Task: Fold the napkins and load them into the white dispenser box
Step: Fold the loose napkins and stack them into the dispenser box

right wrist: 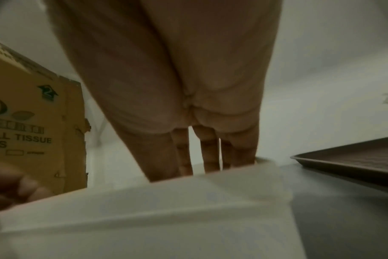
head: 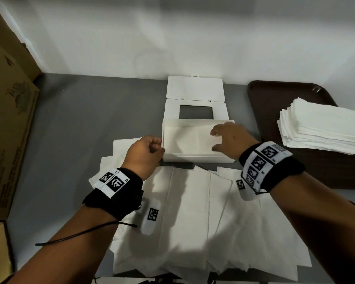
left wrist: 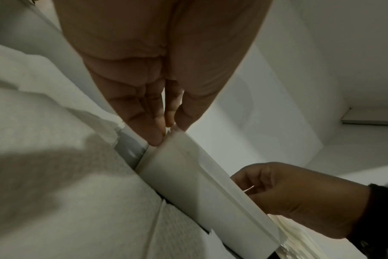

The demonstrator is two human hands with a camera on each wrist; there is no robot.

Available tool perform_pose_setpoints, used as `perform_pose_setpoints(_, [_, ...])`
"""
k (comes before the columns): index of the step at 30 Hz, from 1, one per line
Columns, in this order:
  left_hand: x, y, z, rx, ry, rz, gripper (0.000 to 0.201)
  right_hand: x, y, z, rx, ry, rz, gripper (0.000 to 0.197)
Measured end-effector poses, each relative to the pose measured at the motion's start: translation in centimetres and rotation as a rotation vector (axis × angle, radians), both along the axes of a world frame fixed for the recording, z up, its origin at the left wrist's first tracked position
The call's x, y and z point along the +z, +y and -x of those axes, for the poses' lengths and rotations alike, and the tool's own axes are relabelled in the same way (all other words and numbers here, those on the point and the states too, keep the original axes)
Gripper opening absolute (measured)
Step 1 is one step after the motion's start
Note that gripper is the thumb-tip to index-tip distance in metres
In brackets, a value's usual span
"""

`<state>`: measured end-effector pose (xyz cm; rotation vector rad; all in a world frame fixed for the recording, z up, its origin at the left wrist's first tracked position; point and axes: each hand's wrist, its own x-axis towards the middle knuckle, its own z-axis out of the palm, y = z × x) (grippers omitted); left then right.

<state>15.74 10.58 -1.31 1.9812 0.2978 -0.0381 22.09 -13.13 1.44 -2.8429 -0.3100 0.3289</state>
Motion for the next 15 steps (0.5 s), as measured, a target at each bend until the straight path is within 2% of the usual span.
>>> perform_pose_setpoints(3, [0.0,0.0,0.0,-0.005,-0.005,0.007,0.012,-0.5,0.9,-0.3,0.025,0.091,0.089,0.058])
perform_pose_setpoints(7, [0.1,-0.1,0.1,-0.01,-0.006,0.003,0.012,-0.5,1.5,-0.7,0.05,0.075,0.146,0.056])
perform_pose_setpoints(10, [0.2,0.0,0.4,0.002,0.006,-0.019,0.015,-0.3,1.4,-0.6,0.043,0.079,0.119,0.057])
perform_pose_setpoints(12, [0.3,0.1,0.8,0.004,-0.003,-0.062,0.016,0.1,1.1,0.0,-0.005,0.027,0.042,0.053])
perform_pose_setpoints(15, [0.9,0.1,2.2,0.006,-0.047,-0.134,0.009,1.0,0.5,2.2,-0.047,-0.195,-0.144,0.036])
